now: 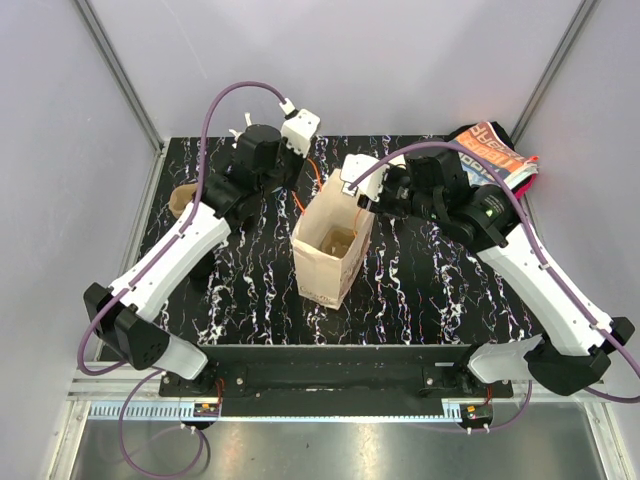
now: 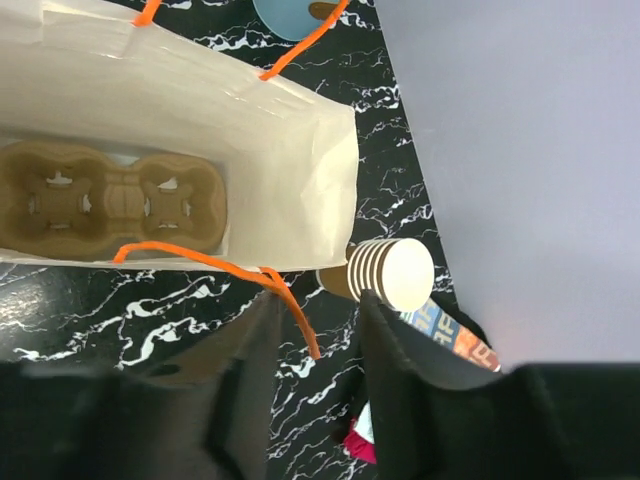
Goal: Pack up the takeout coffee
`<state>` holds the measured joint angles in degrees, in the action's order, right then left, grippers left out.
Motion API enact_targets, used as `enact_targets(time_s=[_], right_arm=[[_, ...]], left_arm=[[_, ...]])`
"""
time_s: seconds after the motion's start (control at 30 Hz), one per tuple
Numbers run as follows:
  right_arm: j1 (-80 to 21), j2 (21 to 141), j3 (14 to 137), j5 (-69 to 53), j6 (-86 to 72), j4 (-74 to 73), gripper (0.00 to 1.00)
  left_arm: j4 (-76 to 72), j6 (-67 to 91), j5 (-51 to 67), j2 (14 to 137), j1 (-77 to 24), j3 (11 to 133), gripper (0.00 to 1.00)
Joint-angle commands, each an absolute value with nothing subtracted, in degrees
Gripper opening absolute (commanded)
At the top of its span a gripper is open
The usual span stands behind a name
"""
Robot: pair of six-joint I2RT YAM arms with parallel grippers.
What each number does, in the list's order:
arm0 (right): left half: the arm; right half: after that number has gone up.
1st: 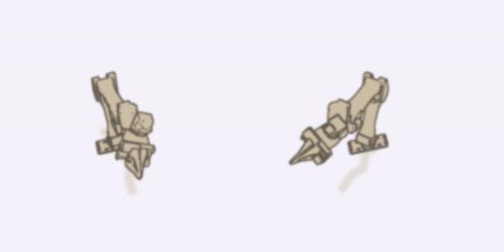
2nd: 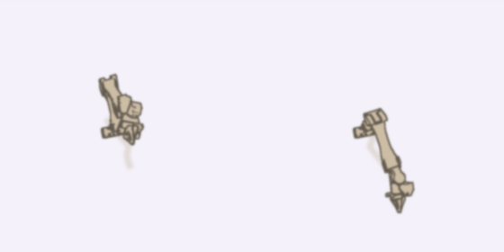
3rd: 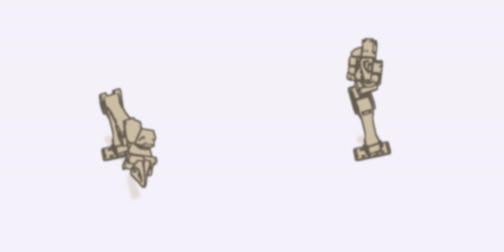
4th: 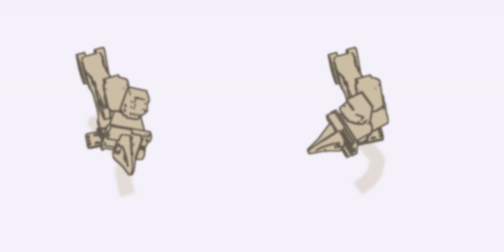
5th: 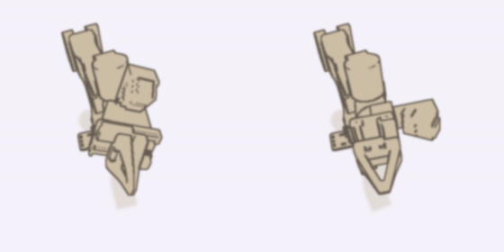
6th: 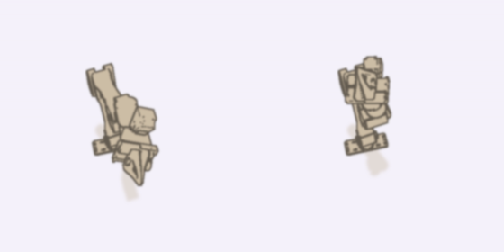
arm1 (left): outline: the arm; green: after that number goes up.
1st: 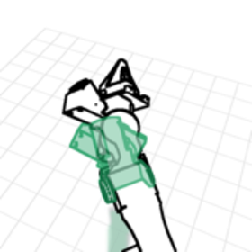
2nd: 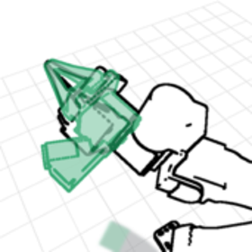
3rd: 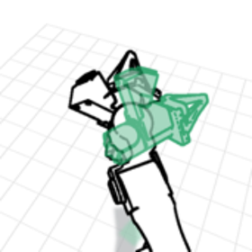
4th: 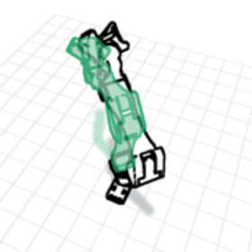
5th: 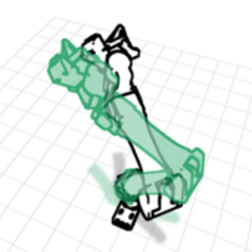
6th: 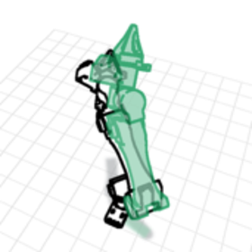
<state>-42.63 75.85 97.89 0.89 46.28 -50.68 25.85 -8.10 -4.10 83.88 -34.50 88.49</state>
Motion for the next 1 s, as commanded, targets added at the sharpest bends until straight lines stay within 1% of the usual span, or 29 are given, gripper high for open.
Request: enact_targets(time_s=[0.0, 0.03, 0.07, 0.13, 0.17, 0.27, 0.4, 0.6, 0.97], right_arm=[[-42.1, 75.9, 97.8, 0.1, 46.3, -48.2, 0.37], [-42.1, 76.0, 97.8, 0.2, 46.3, -48.3, 0.32], [-42.1, 76.0, 97.8, 0.1, 46.2, -48.4, 0.21], [-42.1, 76.2, 97.8, 0.2, 46.0, -48.4, 0.14], [-42.1, 76.3, 97.9, -1.2, 45.8, -48.4, 0.07], [-42.1, 76.4, 97.9, -1.0, 45.3, -47.7, 0.02], [-42.1, 76.3, 97.6, -0.3, 44.2, -46.5, 0.0], [-42.2, 75.3, 96.9, -0.3, 42.7, -45.2, 0.0], [-42.1, 71.5, 97.9, -2.5, 41.3, -48.8, 0.0]], left_arm=[[24.9, -9.2, -3.1, 84.9, -34.5, 92.5, 0.17], [25.0, -9.3, -3.2, 85.2, -34.5, 93.3, 0.17], [25.2, -9.5, -3.3, 85.4, -34.5, 93.8, 0.17], [25.6, -9.9, -3.3, 86.0, -34.6, 94.9, 0.15], [25.6, -10.0, -3.4, 86.2, -34.6, 95.2, 0.13], [25.8, -10.1, -3.6, 87.4, -34.8, 96.3, 0.08], [26.0, -10.6, -4.0, 88.4, -35.0, 97.6, 0.04], [27.1, -11.1, -4.1, 89.6, -35.3, 100.5, 0.0], [27.5, -12.3, -4.7, 86.4, -37.7, 99.8, 0.0]])
